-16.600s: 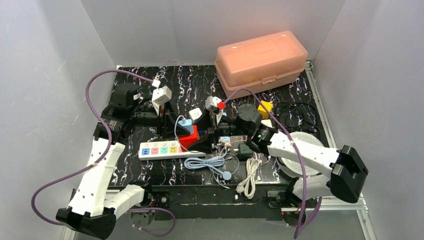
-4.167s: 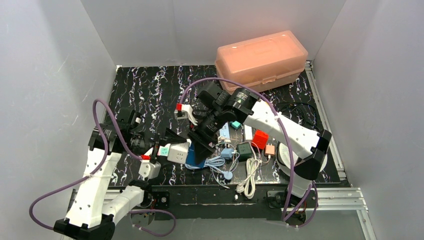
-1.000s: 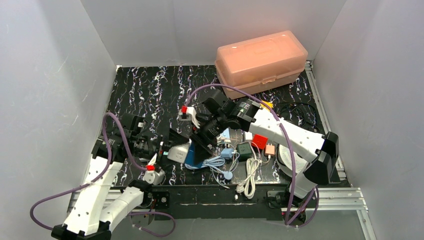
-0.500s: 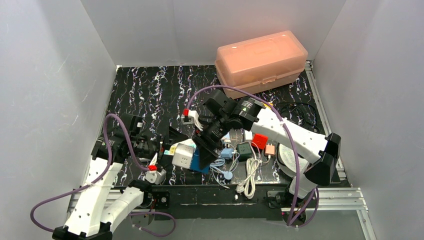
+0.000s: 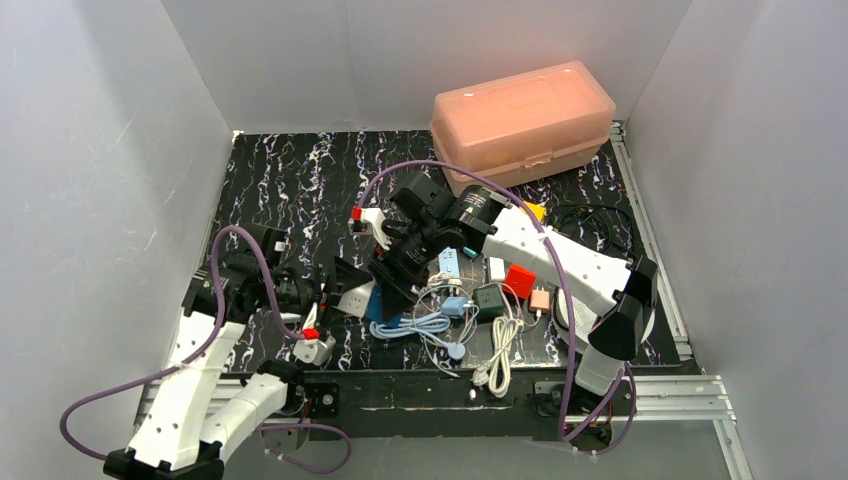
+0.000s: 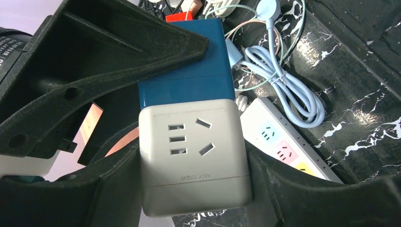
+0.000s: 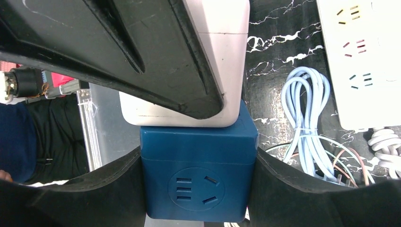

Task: Pull the plug off the socket
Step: Remove the plug from the socket.

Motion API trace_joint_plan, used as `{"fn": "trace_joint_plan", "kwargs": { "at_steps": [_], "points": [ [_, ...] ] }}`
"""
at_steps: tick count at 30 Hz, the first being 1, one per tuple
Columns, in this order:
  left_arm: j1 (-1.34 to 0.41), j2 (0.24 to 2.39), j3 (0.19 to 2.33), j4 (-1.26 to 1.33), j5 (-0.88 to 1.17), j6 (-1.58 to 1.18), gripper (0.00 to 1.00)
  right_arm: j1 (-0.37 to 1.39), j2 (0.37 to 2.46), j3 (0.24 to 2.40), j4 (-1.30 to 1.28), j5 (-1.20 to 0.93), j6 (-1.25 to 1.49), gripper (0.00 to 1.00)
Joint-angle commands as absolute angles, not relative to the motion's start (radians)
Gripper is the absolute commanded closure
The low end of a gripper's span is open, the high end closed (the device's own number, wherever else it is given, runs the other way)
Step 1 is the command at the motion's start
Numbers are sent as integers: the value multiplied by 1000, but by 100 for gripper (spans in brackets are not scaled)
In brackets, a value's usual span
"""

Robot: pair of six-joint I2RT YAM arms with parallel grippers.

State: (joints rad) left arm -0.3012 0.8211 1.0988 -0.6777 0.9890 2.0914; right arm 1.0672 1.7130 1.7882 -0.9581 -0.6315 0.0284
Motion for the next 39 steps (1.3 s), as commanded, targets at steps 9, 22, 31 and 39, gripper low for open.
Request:
{"fn": "trace_joint_plan", "kwargs": {
  "at_steps": [9,22,31,39],
  "points": [
    [-305,898,1086,-695,919,2583,43,1063,1725,1868,-876,-608,51,99],
    [-305,887,921,-225,930,2411,100,1044,1700,1786,-743,-672,132,99],
    [-304,888,908,-176,939,2382,100,1037,1625,1650,-738,-672,125,99],
    [-305,882,906,-159,954,2363,100,1029,1546,1519,-684,-672,150,99]
  ]
}}
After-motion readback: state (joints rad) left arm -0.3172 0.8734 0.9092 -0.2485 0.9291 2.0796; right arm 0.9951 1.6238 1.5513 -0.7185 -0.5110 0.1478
